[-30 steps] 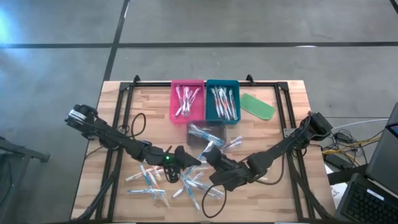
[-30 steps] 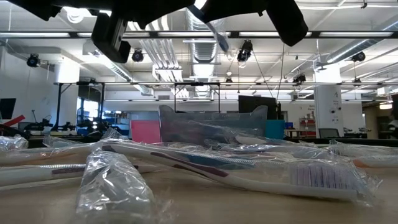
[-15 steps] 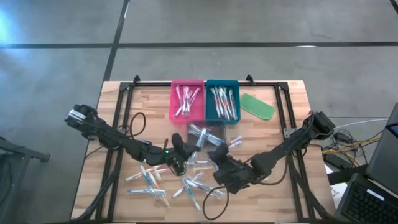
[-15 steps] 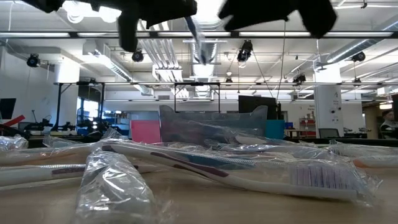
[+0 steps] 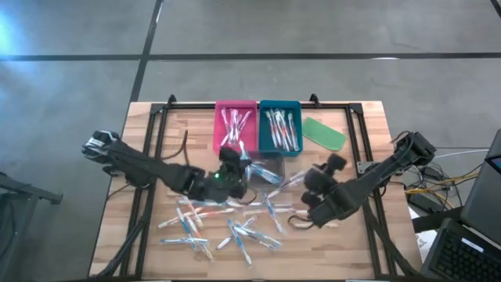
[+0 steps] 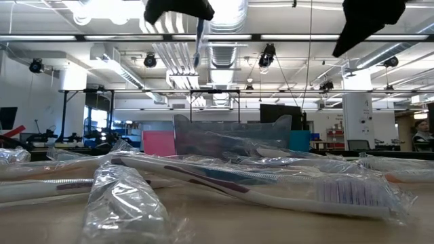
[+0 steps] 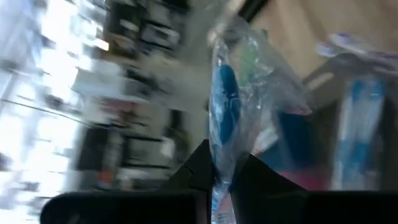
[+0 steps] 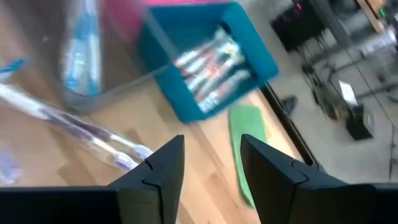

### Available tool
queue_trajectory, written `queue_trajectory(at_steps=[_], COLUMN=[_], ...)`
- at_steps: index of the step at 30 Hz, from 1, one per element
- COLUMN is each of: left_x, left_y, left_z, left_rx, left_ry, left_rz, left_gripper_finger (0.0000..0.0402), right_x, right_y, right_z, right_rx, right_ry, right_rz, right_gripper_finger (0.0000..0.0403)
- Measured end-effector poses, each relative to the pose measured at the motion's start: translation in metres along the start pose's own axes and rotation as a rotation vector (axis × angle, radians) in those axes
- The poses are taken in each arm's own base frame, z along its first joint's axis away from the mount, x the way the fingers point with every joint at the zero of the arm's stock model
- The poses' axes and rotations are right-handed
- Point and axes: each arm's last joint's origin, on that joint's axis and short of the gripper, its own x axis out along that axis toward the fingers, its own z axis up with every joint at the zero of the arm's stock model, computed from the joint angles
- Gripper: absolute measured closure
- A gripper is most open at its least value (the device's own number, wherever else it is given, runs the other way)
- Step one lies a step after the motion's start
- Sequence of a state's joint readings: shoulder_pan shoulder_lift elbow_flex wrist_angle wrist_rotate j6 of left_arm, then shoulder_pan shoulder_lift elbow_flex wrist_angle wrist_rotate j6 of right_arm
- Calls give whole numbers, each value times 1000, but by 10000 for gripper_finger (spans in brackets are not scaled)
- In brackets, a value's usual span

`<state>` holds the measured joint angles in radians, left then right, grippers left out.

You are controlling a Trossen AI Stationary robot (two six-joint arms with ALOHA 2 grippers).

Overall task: Pick & Place Toothbrushes
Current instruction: Put the blue toothbrush into the transparent gray bin

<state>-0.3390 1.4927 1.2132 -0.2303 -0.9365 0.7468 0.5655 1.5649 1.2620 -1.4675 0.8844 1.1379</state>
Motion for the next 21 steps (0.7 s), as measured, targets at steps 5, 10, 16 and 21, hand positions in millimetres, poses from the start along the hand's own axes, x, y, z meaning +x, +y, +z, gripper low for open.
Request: queue_trajectory(at_steps=[5,10,16,21], left_x=[8,24,53,77], left_y=[48,85,90,70], left_z=[-3,-9,-12,-10], left_rx=[-202,-339,-344,-283], left_ry=[91,213,355,466], left_rz=[-240,-341,-479,-619], left_gripper_finger=[371,371,371,371], right_x=[-4,-9,-12,-12], right_y=[-19,-32,-39,-39], right_z=[-6,-5,-4,-4], right_rx=[56,63,91,98], right_ry=[17,9,-3,-5], right_rz=[-6,24,52,59], right_gripper_finger=[272,292,317,336])
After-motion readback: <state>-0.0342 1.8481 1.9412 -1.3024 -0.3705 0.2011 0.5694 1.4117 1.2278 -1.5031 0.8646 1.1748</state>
